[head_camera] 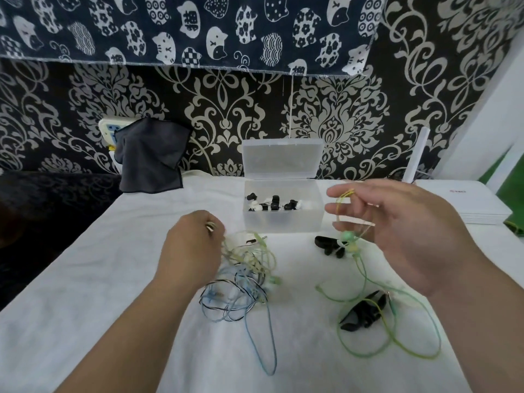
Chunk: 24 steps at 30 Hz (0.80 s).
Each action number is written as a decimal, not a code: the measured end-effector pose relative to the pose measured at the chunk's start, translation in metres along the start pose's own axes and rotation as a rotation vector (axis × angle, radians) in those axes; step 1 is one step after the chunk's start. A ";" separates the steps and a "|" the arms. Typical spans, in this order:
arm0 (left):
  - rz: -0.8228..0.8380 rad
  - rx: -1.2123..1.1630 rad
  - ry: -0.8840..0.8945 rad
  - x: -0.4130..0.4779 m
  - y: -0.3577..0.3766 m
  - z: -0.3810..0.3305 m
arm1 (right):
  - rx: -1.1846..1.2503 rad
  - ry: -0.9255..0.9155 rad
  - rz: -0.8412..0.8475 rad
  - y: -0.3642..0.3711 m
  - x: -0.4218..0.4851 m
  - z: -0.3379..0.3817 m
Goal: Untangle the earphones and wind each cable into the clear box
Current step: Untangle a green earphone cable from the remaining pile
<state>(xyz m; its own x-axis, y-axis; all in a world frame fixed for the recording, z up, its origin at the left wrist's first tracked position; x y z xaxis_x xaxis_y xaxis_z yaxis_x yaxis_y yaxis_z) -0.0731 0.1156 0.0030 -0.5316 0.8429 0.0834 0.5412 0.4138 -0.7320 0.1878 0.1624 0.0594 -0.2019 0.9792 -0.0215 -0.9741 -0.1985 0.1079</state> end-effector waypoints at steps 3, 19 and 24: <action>-0.053 0.399 0.105 0.002 -0.008 0.002 | -0.359 0.001 0.015 -0.001 -0.001 -0.005; 0.617 -0.445 0.296 -0.055 0.044 -0.074 | -0.230 0.125 0.311 0.021 -0.013 -0.023; 0.491 -0.622 0.120 -0.035 0.032 -0.057 | 0.121 0.255 0.341 0.008 -0.014 -0.018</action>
<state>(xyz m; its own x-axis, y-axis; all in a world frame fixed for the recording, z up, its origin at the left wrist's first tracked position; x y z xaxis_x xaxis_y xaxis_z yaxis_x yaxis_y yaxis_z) -0.0001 0.1190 0.0158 -0.0839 0.9951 -0.0529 0.9779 0.0721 -0.1960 0.1808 0.1465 0.0431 -0.5428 0.8140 -0.2071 -0.8318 -0.4868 0.2666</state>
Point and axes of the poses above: each hand's wrist, its own x-axis towards the middle knuckle, its own y-axis out of the palm, z = x × y, the point moved 6 cm from there along x, towards the middle knuckle, and after that the axes turned 2 degrees about x, right-handed, at the moved point
